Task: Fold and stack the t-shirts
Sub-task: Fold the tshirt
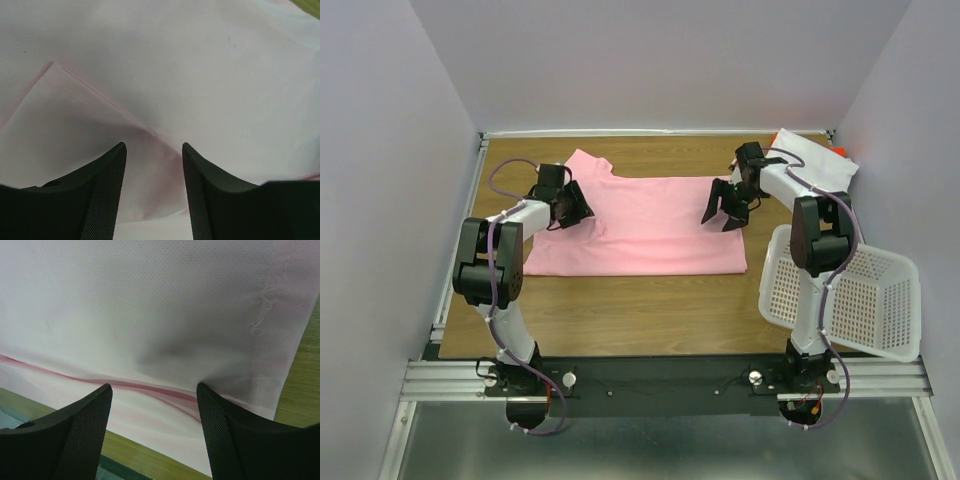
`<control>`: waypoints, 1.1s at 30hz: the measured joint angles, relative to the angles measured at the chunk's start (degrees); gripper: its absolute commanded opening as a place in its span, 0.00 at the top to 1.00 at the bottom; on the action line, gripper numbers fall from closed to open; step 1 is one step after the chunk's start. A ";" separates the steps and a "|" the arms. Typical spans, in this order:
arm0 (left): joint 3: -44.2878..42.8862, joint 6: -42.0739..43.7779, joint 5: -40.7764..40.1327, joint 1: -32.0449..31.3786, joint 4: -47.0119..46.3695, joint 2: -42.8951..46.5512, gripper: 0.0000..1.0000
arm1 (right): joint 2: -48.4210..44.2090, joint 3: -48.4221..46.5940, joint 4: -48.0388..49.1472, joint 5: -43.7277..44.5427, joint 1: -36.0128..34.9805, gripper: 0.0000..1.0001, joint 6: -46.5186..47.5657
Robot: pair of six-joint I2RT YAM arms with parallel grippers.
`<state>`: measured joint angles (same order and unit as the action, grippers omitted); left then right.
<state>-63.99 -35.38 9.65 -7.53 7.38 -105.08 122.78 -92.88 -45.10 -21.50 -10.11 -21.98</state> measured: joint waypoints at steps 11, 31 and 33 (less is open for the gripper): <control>9.07 -1.42 0.02 0.00 -4.17 4.63 0.44 | -5.14 8.37 1.77 1.14 0.00 0.24 0.81; 24.72 -5.29 -0.44 -0.11 1.64 23.41 0.44 | -16.13 24.15 3.08 1.60 -0.85 0.24 0.35; 23.98 -5.46 -0.66 -0.11 2.80 24.70 0.44 | -16.17 24.09 3.06 1.60 -0.90 0.24 0.35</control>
<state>-40.01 -40.84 8.99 -7.64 10.17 -80.38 106.61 -68.79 -42.04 -19.90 -11.00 -21.63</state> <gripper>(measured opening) 0.563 0.755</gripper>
